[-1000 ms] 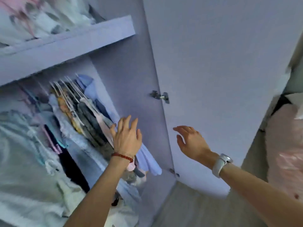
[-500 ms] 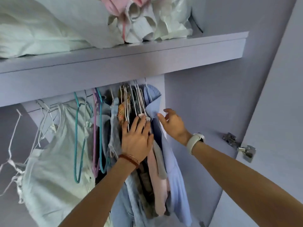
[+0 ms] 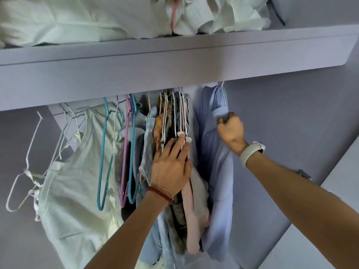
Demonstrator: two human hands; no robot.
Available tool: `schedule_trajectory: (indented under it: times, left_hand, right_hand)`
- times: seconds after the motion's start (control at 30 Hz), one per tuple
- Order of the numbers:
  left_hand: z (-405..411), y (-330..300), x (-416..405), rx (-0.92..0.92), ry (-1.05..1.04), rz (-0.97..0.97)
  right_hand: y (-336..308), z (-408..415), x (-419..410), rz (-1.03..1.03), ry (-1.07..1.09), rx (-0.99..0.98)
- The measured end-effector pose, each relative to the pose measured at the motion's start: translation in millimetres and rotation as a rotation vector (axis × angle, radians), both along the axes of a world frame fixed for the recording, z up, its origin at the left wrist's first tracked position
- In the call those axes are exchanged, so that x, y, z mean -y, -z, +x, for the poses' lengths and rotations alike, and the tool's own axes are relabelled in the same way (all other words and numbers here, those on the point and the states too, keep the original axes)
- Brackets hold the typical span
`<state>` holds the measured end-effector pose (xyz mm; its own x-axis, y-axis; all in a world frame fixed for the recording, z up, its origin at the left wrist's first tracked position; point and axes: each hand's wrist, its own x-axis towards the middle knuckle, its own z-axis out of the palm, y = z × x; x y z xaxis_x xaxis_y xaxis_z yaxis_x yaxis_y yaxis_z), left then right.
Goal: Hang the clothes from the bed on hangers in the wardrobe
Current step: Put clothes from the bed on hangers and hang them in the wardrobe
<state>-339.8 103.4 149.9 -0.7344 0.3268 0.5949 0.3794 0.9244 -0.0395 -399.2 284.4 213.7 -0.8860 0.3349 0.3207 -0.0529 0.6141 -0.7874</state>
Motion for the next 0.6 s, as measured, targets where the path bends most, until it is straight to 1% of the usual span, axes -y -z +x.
schedule_trajectory:
  times: [0.07, 0.17, 0.2, 0.27, 0.37, 0.4, 0.47, 0.53, 0.6]
  left_hand:
    - [0.3, -1.0, 0.0, 0.019, -0.016, 0.005]
    - [0.7, -3.4, -0.6, 0.001, -0.028, -0.033]
    - [2.2, -4.2, -2.1, -0.034, -0.026, -0.040]
    - [9.6, -6.2, -9.6, -0.117, 0.018, 0.017]
    - [29.6, -0.7, -31.3, -0.190, 0.221, 0.161]
    - [38.5, 4.8, -40.2, -0.172, 0.316, 0.202]
    - [57.7, 21.6, -60.3, -0.064, 0.475, 0.237]
    - [80.5, 40.3, -82.7, 0.058, 0.553, 0.168]
    - [105.4, 58.7, -105.7, 0.140, 0.658, 0.114]
  right_hand:
    - [1.2, 9.1, -9.0, -0.056, 0.021, -0.095]
    - [14.4, 45.6, -25.7, 0.003, 0.043, -0.157]
    - [23.1, 61.1, -31.9, 0.051, 0.034, -0.171]
    - [44.0, 96.4, -46.6, 0.211, 0.055, -0.160]
    - [75.7, 160.7, -68.1, 0.506, 0.110, -0.154]
    - [84.3, 185.9, -74.3, 0.584, 0.103, -0.155]
    - [97.9, 240.6, -84.8, 0.673, 0.093, -0.115]
    - [109.4, 296.7, -95.9, 0.721, 0.100, -0.061]
    - [116.8, 352.5, -106.8, 0.774, 0.156, -0.007]
